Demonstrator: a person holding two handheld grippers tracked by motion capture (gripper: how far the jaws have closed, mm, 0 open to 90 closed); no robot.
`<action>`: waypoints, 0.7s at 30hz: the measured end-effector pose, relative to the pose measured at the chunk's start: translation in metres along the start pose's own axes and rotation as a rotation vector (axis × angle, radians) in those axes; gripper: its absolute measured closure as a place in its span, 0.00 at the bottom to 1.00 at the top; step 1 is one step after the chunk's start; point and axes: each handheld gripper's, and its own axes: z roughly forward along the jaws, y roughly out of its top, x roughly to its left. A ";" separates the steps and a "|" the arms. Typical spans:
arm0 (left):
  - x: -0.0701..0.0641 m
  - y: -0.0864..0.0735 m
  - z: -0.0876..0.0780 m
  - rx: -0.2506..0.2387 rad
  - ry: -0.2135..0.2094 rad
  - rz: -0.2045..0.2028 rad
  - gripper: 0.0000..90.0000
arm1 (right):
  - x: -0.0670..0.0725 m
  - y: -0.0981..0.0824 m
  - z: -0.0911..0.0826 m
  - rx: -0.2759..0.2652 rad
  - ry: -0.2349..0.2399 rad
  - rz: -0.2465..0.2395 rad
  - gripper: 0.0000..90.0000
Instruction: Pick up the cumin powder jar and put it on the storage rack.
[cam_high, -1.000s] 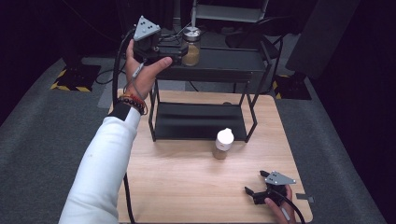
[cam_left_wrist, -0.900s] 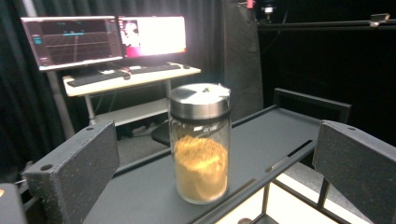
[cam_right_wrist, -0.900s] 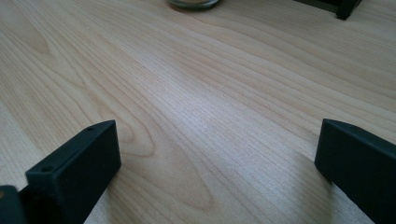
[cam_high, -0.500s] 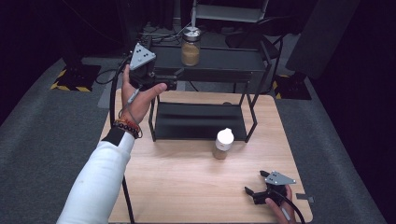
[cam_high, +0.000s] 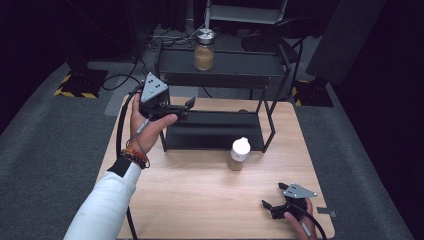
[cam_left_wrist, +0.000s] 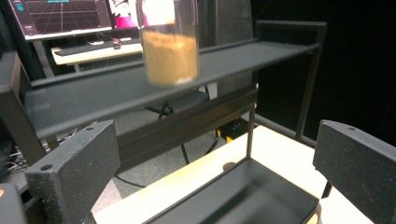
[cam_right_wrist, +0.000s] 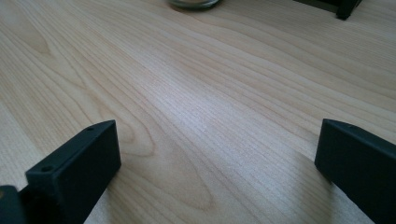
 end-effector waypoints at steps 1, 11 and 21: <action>-0.001 -0.005 -0.001 -0.004 -0.004 -0.008 0.00 | 0.000 0.000 0.000 0.000 0.000 0.000 0.00; -0.006 -0.046 -0.010 0.022 -0.025 -0.025 0.00 | 0.000 0.000 0.000 0.000 0.000 -0.001 0.00; -0.013 -0.079 -0.017 0.057 -0.039 -0.032 0.00 | 0.000 0.000 0.000 0.000 0.000 -0.001 0.00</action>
